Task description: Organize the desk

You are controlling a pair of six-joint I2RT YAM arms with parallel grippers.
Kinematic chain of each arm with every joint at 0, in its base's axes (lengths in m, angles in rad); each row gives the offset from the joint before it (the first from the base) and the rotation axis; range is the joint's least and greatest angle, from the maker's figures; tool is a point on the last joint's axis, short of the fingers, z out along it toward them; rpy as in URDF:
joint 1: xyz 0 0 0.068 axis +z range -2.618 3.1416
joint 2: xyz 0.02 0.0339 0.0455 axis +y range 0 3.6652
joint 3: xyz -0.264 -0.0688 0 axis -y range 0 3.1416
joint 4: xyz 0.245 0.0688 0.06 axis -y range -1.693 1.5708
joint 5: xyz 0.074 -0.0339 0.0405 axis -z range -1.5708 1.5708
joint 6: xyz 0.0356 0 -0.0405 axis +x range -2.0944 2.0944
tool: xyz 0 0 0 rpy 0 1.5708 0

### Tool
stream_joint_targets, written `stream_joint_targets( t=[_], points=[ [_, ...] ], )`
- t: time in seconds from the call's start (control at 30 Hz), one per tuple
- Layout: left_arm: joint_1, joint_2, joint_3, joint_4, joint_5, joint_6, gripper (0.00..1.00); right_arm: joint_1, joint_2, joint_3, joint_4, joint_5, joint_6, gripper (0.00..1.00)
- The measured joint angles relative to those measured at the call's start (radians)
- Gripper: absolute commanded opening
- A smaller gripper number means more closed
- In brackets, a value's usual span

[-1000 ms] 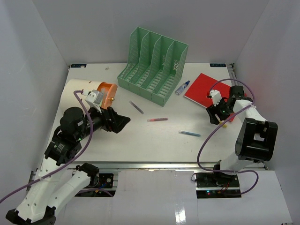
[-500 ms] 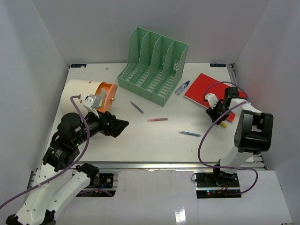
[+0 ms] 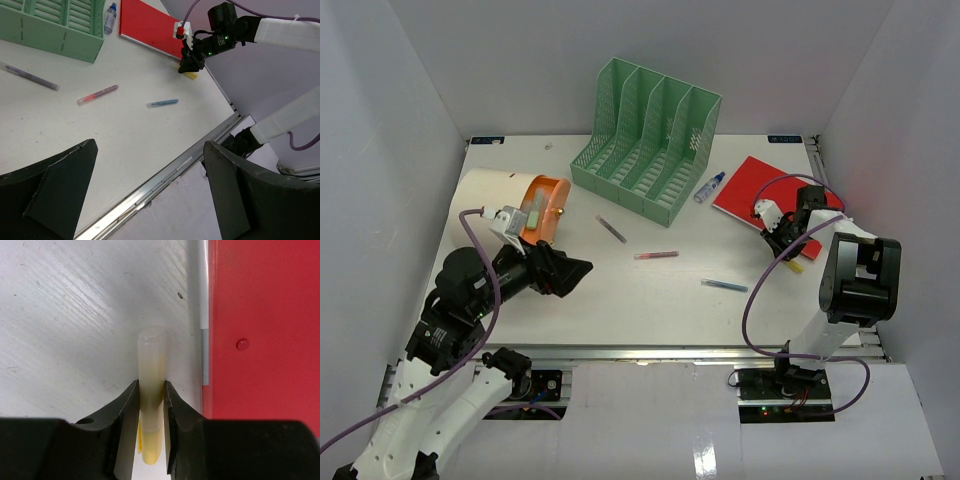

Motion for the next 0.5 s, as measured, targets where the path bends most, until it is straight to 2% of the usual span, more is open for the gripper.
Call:
stream_joint_targets(
  t=[0.23,0.37,0.5],
  points=[
    [0.0,-0.033,0.018,-0.02,0.01,-0.049,0.98,0.055,-0.093,-0.013,-0.069,-0.042,-0.011,0.08],
    [0.0,-0.038,0.049,-0.021,0.009,-0.075,0.98,0.208,-0.231,0.013,-0.122,-0.099,-0.002,0.08],
    [0.0,-0.038,0.09,-0.013,0.009,-0.115,0.98,0.412,-0.231,0.195,-0.159,-0.181,0.065,0.08]
  ],
)
